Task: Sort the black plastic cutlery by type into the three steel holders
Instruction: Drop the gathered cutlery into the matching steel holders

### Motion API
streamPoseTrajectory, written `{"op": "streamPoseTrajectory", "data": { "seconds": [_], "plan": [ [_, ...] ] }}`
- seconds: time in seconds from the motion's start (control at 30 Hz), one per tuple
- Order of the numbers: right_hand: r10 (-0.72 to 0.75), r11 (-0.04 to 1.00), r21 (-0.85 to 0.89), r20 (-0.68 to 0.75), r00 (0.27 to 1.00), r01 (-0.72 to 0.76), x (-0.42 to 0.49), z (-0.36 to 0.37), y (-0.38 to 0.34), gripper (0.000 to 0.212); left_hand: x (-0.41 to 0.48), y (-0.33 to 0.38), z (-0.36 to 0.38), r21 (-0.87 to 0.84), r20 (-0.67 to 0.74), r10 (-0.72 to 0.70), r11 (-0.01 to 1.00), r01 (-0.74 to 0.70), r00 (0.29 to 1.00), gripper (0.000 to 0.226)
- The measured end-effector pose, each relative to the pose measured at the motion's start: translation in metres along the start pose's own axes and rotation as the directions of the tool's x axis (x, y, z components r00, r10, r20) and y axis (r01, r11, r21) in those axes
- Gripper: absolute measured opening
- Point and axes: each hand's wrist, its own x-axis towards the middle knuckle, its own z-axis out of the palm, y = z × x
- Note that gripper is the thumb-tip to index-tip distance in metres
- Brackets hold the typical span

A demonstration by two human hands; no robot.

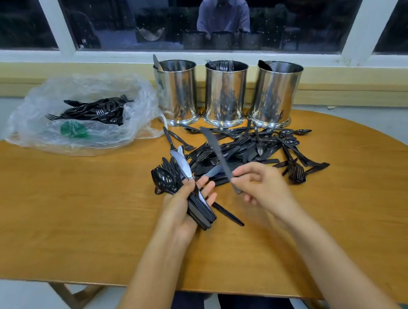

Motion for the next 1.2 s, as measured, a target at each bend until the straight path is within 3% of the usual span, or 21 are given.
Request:
{"op": "streamPoseTrajectory", "data": {
  "seconds": [0.27, 0.37, 0.5, 0.63, 0.73, 0.83, 0.97, 1.03, 1.2],
  "plan": [
    [-0.12, 0.993, 0.022, 0.061, 0.991, 0.119, -0.011, 0.045, 0.006, 0.013, 0.001, 0.002, 0.003, 0.1, -0.019, 0.004, 0.995, -0.002, 1.0, 0.021],
    [-0.155, 0.988, -0.004, 0.072, 0.985, 0.156, -0.006, 0.036, 0.004, 0.003, 0.001, 0.008, -0.001, 0.083, -0.068, 0.071, 0.994, -0.065, 0.995, 0.016],
    [-0.202, 0.951, -0.251, -0.062, 0.977, 0.18, 0.029, 0.004, 0.006, 0.009, 0.001, 0.018, -0.01, 0.055, -0.09, 0.065, 0.997, -0.06, 0.994, 0.023],
    [-0.293, 0.801, -0.564, -0.078, 0.953, 0.2, 0.077, -0.012, 0.017, 0.02, -0.001, 0.023, -0.014, 0.034, -0.097, 0.061, 0.998, -0.058, 0.993, 0.023],
    [-0.309, 0.689, -0.672, 0.067, 0.949, 0.272, 0.1, -0.006, 0.019, 0.032, 0.0, 0.024, -0.016, 0.007, -0.095, 0.051, 0.999, -0.05, 0.994, 0.017],
    [-0.294, 0.5, -0.789, 0.232, 0.927, 0.356, 0.112, 0.001, 0.021, 0.039, 0.001, 0.026, -0.018, 0.014, -0.074, 0.039, 0.999, -0.039, 0.996, 0.013],
    [-0.264, 0.317, -0.873, 0.294, 0.919, 0.371, 0.119, -0.002, 0.017, 0.028, 0.002, 0.027, -0.022, 0.034, -0.08, 0.032, 0.999, -0.029, 0.996, 0.013],
    [-0.279, 0.327, -0.874, 0.273, 0.921, 0.358, 0.117, -0.006, 0.014, 0.021, 0.003, 0.028, -0.024, 0.04, -0.081, 0.027, 0.999, -0.024, 0.996, 0.015],
    [-0.513, 0.409, -0.841, 0.111, 0.851, 0.356, 0.1, -0.02, 0.012, 0.011, 0.007, 0.025, -0.023, 0.02, -0.088, 0.026, 1.0, -0.024, 0.996, 0.017]
  ]
}}
